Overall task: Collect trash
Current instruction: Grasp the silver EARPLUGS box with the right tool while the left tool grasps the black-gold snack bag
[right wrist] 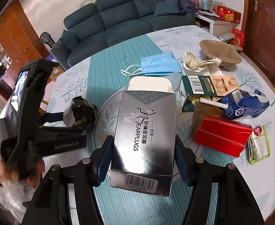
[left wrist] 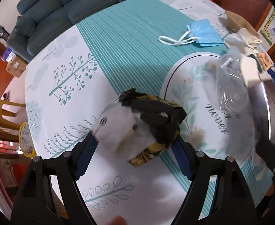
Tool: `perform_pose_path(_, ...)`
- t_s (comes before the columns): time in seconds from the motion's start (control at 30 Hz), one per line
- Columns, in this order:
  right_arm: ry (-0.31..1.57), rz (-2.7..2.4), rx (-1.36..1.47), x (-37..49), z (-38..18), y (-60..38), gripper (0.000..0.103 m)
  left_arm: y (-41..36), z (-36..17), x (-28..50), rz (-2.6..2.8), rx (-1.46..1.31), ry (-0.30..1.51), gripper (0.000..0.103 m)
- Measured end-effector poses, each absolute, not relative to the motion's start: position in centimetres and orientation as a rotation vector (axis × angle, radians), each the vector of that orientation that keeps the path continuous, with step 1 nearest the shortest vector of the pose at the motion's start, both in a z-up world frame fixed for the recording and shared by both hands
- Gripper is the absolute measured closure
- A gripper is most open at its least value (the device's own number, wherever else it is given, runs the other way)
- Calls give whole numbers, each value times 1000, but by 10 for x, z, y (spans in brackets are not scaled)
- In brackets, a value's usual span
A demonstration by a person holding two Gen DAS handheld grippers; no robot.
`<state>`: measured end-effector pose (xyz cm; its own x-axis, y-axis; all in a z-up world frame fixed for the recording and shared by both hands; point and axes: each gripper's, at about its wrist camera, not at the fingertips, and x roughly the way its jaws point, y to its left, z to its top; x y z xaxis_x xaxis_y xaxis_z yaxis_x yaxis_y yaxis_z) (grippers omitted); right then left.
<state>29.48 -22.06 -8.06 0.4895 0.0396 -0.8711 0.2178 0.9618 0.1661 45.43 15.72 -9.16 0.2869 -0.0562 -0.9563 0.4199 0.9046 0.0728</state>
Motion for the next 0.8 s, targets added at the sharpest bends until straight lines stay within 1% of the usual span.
perform_pose_path(0.13, 1059, -101, 274, 288, -82, -224, 42, 152, -97, 457, -305, 360, 1258, 28)
perform_pose_path(0.43, 1050, -81, 298, 283, -80, -229, 42, 138, -81, 454, -284, 513, 1154, 28)
perform_pose_path(0.7, 1048, -81, 304, 282, -83, -233, 42, 125, -91, 467, -262, 585, 1144, 28)
perform_pose_path(0.73, 1048, -81, 304, 282, -83, -233, 42, 126, -94, 467, -258, 587, 1145, 30)
perform_pose_path(0.77, 1048, -82, 305, 281, -83, -234, 42, 126, -93, 468, -260, 574, 1131, 39)
perform_pose_path(0.8, 1047, -82, 307, 279, -83, -235, 42, 126, -93, 469, -256, 568, 1130, 42)
